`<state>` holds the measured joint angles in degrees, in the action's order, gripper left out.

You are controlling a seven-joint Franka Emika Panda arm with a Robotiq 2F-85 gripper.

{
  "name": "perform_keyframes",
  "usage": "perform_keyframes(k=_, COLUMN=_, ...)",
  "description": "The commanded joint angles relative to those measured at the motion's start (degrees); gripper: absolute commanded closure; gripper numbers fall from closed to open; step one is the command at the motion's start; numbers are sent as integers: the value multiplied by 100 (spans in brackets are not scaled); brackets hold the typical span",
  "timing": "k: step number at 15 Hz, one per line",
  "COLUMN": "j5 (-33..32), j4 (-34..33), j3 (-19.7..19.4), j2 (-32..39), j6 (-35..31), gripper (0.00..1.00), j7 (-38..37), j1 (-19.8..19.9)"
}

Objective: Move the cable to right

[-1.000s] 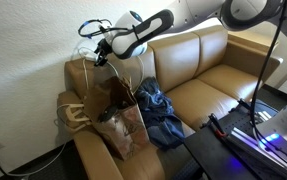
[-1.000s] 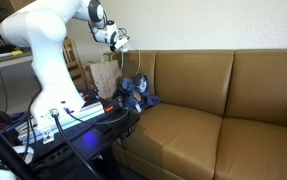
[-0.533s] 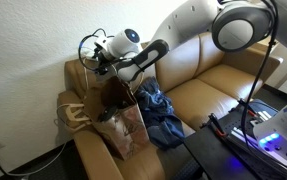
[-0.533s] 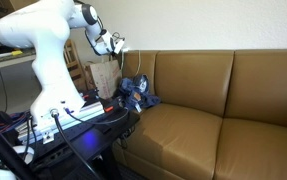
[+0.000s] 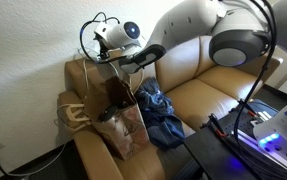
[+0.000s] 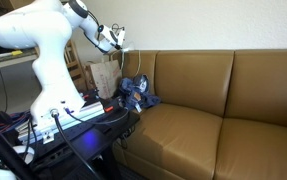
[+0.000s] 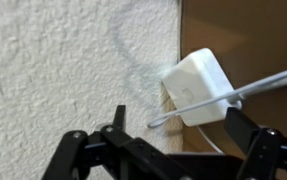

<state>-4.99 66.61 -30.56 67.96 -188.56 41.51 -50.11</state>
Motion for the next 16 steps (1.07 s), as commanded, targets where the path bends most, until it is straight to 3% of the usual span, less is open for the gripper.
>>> perform_keyframes(k=1, j5=272, j4=-4, j3=-618, j2=224, j6=54, gripper=0, j7=-213, j1=-245)
perform_keyframes(k=2, j5=260, j4=70, j3=-514, j2=152, j6=176, gripper=0, j7=-199, j1=-224)
perform_keyframes(k=4, j5=124, j4=172, j3=102, j2=-61, j6=347, gripper=0, j7=-150, j1=25)
perform_keyframes(k=7, j5=79, j4=172, j3=1248, j2=-280, j6=370, gripper=0, j7=-70, j1=695)
perform_keyframes(k=11, j5=320, j4=258, j3=2102, j2=-422, j6=359, gripper=0, j7=-318, j1=1410)
perform_keyframes(k=16, j5=314, j4=227, j3=3499, j2=-361, j6=315, gripper=0, j7=-440, j1=2534)
